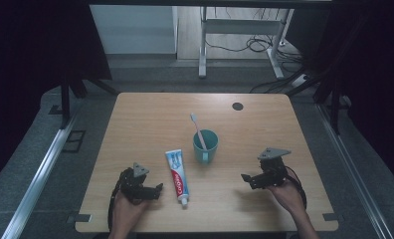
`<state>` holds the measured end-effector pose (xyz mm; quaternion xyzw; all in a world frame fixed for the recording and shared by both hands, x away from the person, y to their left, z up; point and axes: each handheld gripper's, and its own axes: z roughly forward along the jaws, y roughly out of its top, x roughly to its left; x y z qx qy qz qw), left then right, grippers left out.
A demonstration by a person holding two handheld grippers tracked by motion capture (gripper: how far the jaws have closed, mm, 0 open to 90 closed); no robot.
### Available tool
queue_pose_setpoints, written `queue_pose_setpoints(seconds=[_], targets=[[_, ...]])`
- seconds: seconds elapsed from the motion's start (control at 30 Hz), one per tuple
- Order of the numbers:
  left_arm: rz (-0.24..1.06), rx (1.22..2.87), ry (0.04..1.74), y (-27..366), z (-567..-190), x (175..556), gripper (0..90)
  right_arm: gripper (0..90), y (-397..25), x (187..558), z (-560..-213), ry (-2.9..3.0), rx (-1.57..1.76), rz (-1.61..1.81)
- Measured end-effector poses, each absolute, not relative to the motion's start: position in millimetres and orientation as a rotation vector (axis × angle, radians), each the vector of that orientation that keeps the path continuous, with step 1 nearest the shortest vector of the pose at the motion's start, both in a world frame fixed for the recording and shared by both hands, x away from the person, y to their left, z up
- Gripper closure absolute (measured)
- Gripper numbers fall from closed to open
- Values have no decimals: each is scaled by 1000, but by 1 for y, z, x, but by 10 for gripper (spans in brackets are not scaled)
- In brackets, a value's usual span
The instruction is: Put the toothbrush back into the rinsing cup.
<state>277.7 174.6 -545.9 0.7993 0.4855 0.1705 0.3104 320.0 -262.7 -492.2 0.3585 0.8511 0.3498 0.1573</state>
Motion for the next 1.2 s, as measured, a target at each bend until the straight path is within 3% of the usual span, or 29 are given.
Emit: queue_pose_setpoints(seconds=[0.77, 1.2], targets=[[454, 2110, 1285, 174, -546, 278, 0, 2, -277, 306, -538, 2424, 1069, 972], [454, 2109, 1286, 174, -546, 278, 0, 13, -282, 305, -543, 2413, 1091, 997]])
